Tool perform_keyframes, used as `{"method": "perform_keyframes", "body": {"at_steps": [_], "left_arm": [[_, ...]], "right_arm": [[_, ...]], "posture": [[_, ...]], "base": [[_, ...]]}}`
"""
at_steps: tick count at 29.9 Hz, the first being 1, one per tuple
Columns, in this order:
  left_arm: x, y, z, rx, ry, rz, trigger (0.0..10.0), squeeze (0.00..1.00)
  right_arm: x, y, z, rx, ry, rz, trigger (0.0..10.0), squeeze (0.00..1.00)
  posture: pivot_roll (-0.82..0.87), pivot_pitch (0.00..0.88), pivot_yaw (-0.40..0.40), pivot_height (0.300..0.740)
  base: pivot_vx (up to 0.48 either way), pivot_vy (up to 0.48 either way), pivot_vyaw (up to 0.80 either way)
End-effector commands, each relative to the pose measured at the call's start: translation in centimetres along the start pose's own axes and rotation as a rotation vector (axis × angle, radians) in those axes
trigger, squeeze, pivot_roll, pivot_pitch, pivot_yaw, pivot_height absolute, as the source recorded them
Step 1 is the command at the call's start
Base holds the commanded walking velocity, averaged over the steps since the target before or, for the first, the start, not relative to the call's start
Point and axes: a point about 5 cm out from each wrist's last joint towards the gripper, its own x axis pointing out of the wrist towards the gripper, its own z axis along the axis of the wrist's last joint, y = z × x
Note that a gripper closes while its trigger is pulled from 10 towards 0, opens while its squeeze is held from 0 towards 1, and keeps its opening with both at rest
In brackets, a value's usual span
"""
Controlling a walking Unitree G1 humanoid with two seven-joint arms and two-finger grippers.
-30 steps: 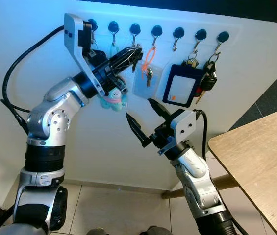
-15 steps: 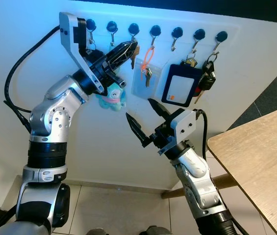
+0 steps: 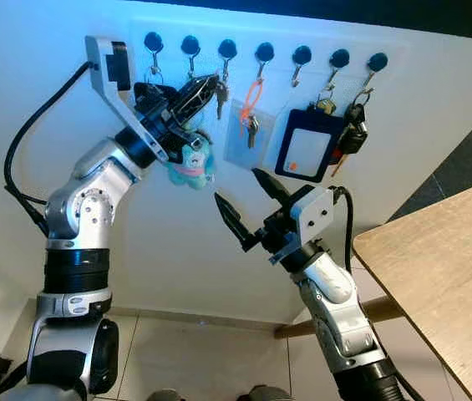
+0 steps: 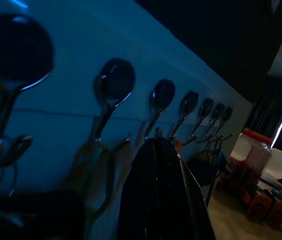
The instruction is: Hang keys on a hook
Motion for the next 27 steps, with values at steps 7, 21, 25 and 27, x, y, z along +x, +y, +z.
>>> {"method": "perform_keyframes", "body": {"at_steps": [7,21,25,27], "left_arm": [[-0.9,0.8,-1.7,-0.082,0.029,0.055,0.0,0.00],[-0.1,-0.1,-1.9,-0.021,0.061,0.030,0.0,0.00],[0.3,-0.4,-1.2,-0.001,0.030,0.019,5.5,0.00],[0.4,-0.6,-1.0,0.007,0.022,0.011,8.4,0.00]], "right_arm": [[-0.2,0.1,0.0,0.007,0.005,0.008,10.0,0.00],[-0.2,0.0,0.3,0.011,-0.008,0.003,10.0,0.00],[0.0,0.2,0.8,0.025,-0.038,0.005,10.0,0.00],[0.1,0.2,1.2,0.038,-0.059,0.008,10.0,0.00]], "posture": [[0.08,0.078,-0.063,0.740],[0.07,0.066,-0.060,0.740],[0.07,0.065,-0.058,0.740],[0.07,0.065,-0.058,0.740]], "base": [[0.000,0.000,0.00],[0.000,0.000,0.00],[0.000,0.000,0.00],[0.000,0.000,0.00]]}}
